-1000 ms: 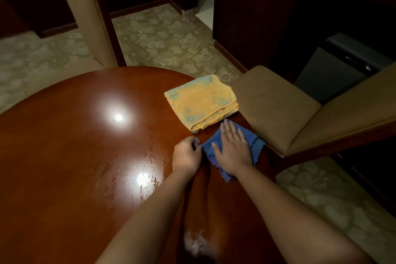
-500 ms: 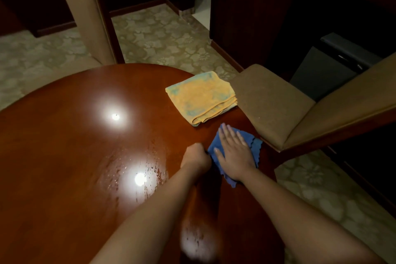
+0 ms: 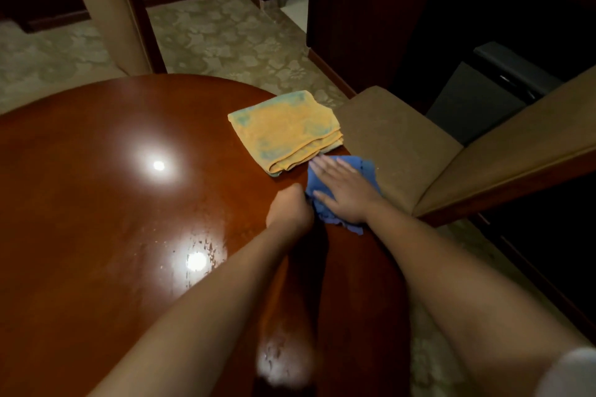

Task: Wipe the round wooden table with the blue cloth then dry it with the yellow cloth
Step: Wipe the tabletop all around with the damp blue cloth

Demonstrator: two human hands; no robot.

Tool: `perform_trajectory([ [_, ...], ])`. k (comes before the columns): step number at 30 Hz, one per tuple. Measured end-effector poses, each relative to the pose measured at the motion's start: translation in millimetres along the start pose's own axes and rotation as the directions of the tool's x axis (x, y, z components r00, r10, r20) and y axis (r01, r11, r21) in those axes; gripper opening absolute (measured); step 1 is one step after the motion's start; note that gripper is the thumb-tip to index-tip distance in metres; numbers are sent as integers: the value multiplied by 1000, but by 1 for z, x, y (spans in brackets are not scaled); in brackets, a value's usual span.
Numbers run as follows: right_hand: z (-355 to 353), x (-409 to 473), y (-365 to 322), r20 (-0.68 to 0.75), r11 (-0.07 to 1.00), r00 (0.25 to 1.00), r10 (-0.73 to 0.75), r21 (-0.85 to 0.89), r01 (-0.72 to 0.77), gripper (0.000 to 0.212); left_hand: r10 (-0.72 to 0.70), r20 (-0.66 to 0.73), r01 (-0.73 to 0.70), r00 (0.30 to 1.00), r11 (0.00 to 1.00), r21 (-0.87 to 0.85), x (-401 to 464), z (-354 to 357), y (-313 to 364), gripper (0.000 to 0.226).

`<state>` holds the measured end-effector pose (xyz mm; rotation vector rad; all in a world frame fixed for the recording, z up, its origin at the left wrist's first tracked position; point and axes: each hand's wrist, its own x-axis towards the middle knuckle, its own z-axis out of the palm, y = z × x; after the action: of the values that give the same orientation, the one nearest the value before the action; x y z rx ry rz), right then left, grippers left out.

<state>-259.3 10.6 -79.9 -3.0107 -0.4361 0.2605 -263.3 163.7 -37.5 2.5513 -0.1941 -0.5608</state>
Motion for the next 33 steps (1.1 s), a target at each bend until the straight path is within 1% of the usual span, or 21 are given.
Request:
perform_trajectory([
  [2, 0, 1, 6, -12, 1000, 1000, -1, -14, 1, 64, 1, -27, -2, 1000, 999, -53, 4, 4, 4, 15],
  [6, 6, -20, 7, -54, 990, 988, 142, -8, -142, 69, 3, -34, -7, 999, 993, -117, -3, 13, 10, 14],
  [8, 12, -43, 0, -54, 980, 978, 201, -6, -201, 70, 22, 9, -21, 1000, 994, -110, -16, 19, 9, 14],
  [13, 33, -112, -40, -44, 955, 954, 298, -1, -298, 95, 93, 134, -85, 987, 994, -66, -74, 31, -6, 14],
  [15, 41, -138, -69, -62, 942, 940, 336, 28, -335, 92, 116, 174, -109, 978, 993, -45, -105, 33, -18, 12],
  [19, 56, -189, -140, -111, 891, 884, 454, 53, -451, 75, 169, 238, -172, 956, 985, -8, -170, 32, -53, 14],
  [22, 69, -217, -192, -111, 861, 854, 508, 59, -505, 74, 215, 272, -230, 938, 973, 28, -210, 31, -82, 14],
  [25, 75, -229, -223, -103, 836, 830, 548, 47, -546, 74, 219, 284, -244, 934, 968, 58, -231, 31, -99, 15],
  [29, 73, -223, -214, -105, 834, 828, 551, 64, -547, 75, 218, 291, -244, 932, 968, 56, -219, 31, -97, 14],
  [33, 64, -192, -163, -116, 890, 882, 456, 63, -452, 77, 218, 249, -238, 944, 970, 52, -181, 31, -72, 14],
])
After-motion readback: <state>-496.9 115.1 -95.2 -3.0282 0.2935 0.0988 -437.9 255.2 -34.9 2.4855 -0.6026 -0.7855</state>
